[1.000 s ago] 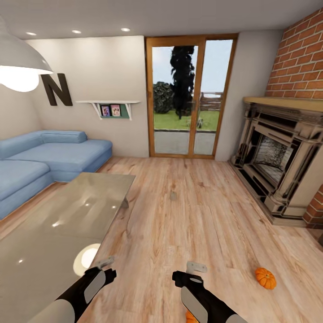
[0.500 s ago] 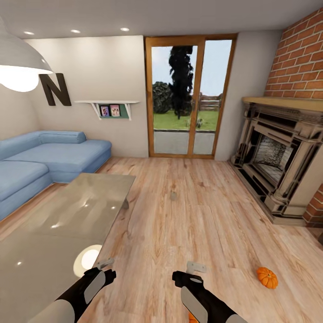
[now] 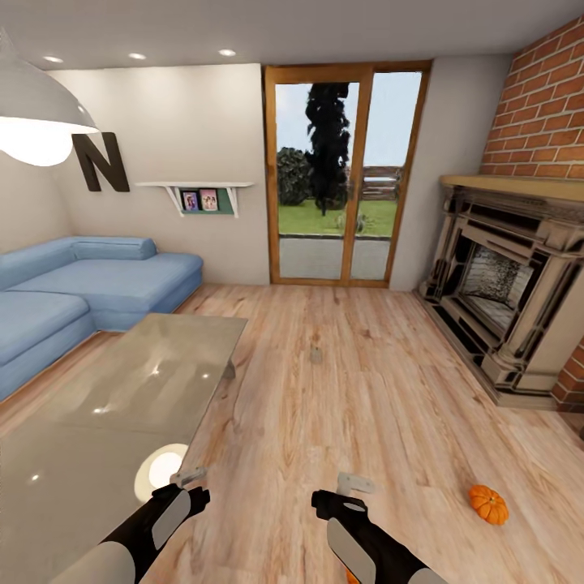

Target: Place each of the two pumpkins and all three candles from the living room inside a cabinet in the living room (use any cabinet), then make sure every cabinet is closed, and position the cauldron so it is next to a table in the living room.

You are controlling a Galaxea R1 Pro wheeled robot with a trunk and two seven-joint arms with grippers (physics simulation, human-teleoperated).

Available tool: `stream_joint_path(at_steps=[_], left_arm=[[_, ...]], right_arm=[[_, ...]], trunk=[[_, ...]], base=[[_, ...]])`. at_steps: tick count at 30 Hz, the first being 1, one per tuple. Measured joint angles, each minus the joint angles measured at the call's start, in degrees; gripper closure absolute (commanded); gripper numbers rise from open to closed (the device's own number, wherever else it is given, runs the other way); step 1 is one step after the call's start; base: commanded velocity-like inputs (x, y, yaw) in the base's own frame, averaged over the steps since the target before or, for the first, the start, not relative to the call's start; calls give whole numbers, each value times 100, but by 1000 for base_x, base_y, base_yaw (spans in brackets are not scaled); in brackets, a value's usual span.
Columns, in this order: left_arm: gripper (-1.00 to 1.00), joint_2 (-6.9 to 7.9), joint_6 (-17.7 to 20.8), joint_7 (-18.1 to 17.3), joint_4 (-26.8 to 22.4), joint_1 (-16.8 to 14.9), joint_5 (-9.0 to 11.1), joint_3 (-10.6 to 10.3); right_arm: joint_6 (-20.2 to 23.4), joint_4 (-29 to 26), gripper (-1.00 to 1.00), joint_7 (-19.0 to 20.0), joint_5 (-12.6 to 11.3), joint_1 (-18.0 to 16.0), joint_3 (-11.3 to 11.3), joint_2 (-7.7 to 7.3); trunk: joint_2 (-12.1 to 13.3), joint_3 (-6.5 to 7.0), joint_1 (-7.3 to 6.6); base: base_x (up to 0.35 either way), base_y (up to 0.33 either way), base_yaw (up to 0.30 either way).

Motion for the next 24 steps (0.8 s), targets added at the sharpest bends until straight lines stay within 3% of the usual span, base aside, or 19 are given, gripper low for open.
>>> stream_joint_path(at_steps=[24], left_arm=[[-100, -8, -2, 0, 0, 0, 4, -3]], right_arm=[[1, 0, -100, -1, -1, 0, -5, 0]], trunk=[[0, 0, 1]], base=[[54, 80, -51]])
